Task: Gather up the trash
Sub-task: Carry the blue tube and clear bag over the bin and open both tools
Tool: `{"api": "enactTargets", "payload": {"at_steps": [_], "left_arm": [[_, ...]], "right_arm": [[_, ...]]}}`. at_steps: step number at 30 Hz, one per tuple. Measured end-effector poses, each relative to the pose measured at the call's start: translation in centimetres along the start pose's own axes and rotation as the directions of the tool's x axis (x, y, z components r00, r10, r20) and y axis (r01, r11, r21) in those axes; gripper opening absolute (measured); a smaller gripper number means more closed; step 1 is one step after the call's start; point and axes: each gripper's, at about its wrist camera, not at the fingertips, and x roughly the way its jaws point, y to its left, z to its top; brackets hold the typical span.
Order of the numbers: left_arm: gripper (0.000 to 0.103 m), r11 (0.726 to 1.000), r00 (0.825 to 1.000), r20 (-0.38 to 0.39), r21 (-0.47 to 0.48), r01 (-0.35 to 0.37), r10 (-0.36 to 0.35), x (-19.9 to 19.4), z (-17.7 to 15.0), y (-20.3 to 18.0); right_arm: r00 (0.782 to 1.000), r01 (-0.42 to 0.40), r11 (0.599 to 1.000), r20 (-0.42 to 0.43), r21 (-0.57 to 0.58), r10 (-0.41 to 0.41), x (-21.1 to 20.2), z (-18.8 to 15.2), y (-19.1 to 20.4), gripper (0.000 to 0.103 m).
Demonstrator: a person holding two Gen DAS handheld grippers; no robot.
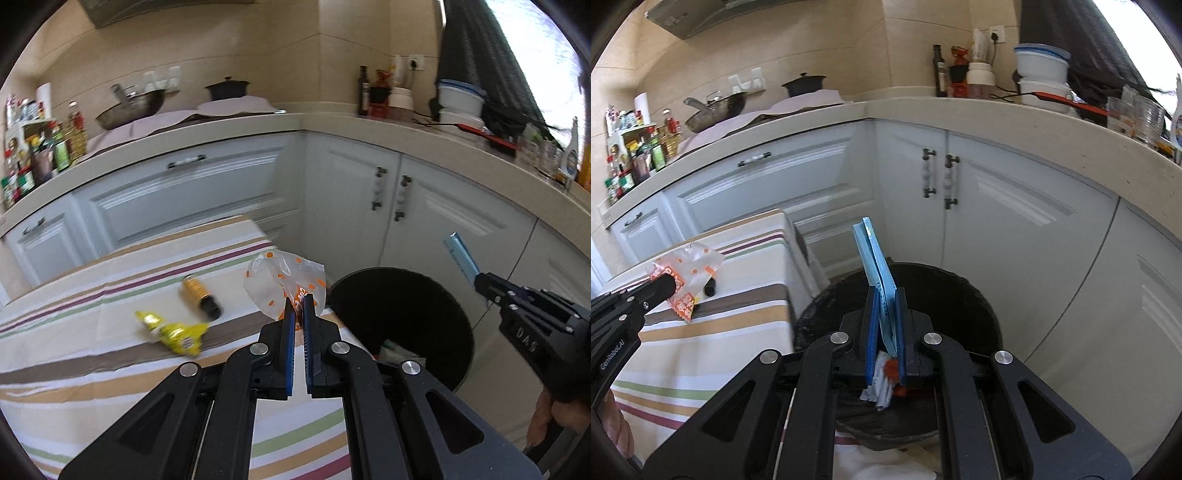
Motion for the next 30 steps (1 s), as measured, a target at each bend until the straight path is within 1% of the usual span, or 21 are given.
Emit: {"api": "enactTargets", "payload": {"at_steps": [4,15,25,27,28,29,30], "left_arm": [[0.005,1.0,1.0,-0.001,0.015,0.025,-0.025,1.2,0.6,-1.5],[0.005,0.997,0.999,-0.001,0.061,0.042,-0.042,4.6,1.3,-4.9],[0.006,0.995,0.998,-0.021,0.08,0.054,-0.053,7.0,1.2,-6.1],[0.01,0.995,0.998,-0.033,0.083,0.055,-0.053,7.4,1.1,-6.2],[0.016,0.995,0.998,-0.038,0.085,0.054,-0.051,7.6,1.0,-6.2],[0.028,0.995,0.998,-0.042,0.083,0.052,-0.048,7.8,0.9,-6.2],[0.034,0.996,0.998,-0.043,0.079,0.049,-0.046,8.0,0.9,-6.2]], "right_arm": [[1.0,0.019,1.0,-0.004,0.012,-0.019,0.6,0.0,-1.0,0.009],[0.998,0.064,0.997,-0.016,0.042,-0.063,2.4,0.0,-3.5,0.009],[0.996,0.084,0.994,-0.035,0.064,-0.082,4.2,-0.3,-5.0,0.009],[0.996,0.082,0.994,-0.041,0.069,-0.079,4.6,-0.5,-5.1,0.009],[0.996,0.078,0.994,-0.044,0.072,-0.075,4.8,-0.5,-5.2,0.009],[0.996,0.077,0.994,-0.046,0.077,-0.073,4.9,-0.5,-5.2,0.01],[0.996,0.076,0.994,-0.047,0.082,-0.072,5.1,-0.6,-5.3,0.011]]}}
